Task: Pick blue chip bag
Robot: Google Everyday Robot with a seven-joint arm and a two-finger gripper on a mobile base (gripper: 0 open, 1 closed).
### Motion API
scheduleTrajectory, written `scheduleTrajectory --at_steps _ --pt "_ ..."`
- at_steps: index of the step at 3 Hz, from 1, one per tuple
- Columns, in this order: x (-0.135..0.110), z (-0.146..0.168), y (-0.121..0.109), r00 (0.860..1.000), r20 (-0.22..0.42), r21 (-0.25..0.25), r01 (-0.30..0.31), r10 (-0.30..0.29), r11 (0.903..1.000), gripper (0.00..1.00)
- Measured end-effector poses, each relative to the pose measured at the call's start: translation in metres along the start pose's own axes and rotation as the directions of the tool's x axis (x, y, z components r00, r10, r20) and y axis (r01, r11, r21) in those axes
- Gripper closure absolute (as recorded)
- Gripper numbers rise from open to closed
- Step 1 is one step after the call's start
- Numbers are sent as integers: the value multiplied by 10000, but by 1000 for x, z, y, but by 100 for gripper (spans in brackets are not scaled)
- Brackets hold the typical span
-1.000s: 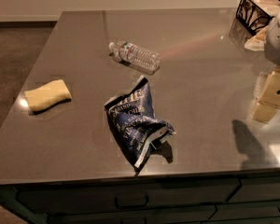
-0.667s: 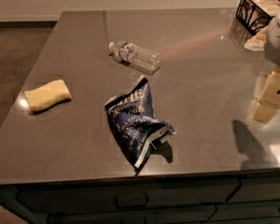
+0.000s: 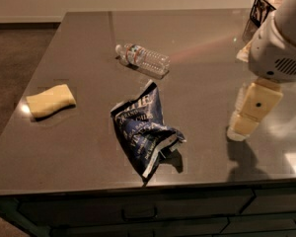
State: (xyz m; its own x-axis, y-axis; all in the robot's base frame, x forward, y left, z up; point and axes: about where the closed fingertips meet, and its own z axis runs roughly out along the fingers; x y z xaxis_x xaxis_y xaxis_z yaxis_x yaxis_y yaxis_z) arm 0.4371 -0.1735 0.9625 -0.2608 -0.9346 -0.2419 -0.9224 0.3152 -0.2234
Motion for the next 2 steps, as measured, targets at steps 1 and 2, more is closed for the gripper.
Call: scheduleTrajectory --at_steps 1,2 --pt "-38 29 18 9996 194 -557 -208 219 9982 0" --pt "-82 63 46 9995 302 -1212 -95 132 9926 0"
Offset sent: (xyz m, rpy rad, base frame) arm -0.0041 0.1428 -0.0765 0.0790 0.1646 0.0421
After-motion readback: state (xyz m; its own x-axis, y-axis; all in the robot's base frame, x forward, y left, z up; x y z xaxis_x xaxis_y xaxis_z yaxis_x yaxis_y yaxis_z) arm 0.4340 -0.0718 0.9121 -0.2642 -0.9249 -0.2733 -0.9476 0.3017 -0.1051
